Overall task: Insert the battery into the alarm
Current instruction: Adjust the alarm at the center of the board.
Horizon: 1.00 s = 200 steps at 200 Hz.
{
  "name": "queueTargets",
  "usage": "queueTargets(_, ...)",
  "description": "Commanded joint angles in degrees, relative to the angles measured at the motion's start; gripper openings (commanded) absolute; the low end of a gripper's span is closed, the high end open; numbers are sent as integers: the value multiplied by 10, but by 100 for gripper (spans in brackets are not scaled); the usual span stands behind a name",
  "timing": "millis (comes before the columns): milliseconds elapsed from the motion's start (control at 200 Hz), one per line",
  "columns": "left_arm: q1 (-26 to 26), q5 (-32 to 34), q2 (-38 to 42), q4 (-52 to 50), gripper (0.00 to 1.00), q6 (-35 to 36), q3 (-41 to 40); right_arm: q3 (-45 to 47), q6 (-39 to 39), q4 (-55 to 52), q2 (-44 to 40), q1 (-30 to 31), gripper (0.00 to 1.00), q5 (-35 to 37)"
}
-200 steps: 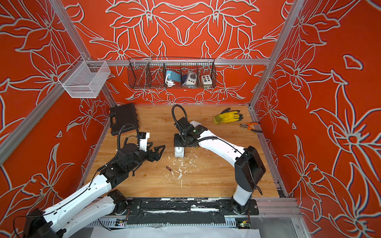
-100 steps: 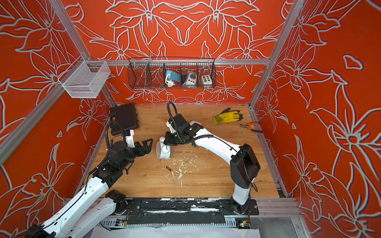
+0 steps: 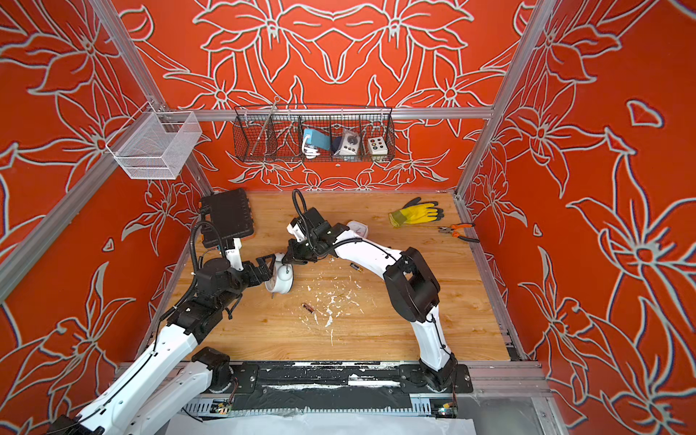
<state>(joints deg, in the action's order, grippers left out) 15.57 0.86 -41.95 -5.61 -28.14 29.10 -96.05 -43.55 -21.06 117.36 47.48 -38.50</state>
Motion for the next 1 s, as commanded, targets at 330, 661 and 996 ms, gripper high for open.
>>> queueTargets(330, -5, -17, -26, 20, 99, 0, -9, -35, -22, 45, 75, -38, 18, -24)
queueTargets(661, -5, -18, -31, 24, 99, 5, -16, -88, 0, 16, 135, -46, 19, -8)
queueTargets(996, -6, -4, -37, 45, 99, 11, -17, -36, 39, 1, 76, -65, 42, 69)
